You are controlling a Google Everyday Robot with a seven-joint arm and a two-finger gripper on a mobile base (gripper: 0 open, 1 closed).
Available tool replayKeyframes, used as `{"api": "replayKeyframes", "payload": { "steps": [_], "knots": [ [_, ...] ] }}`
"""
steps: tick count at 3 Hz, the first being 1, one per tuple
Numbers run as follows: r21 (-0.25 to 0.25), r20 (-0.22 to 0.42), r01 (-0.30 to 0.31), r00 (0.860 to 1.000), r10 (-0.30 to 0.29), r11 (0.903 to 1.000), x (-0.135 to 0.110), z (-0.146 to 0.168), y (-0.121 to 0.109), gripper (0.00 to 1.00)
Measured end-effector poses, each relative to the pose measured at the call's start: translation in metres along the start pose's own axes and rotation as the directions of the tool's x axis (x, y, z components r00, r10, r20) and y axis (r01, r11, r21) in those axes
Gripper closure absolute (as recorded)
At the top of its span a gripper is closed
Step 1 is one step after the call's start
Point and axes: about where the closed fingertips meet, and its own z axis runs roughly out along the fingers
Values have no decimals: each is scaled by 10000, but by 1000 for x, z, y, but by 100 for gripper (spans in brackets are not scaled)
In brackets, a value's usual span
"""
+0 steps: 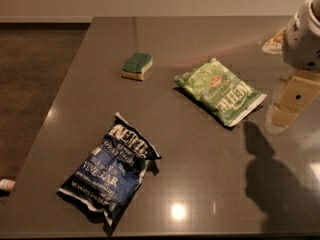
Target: Pick blue chip bag
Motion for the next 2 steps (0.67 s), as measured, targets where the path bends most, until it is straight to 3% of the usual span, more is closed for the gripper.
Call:
{"api": "replayKeyframes", "payload": {
  "steps": [2],
  "knots": [
    [-178,214,317,9993,-313,9993,-11,1,-6,0]
  ]
}}
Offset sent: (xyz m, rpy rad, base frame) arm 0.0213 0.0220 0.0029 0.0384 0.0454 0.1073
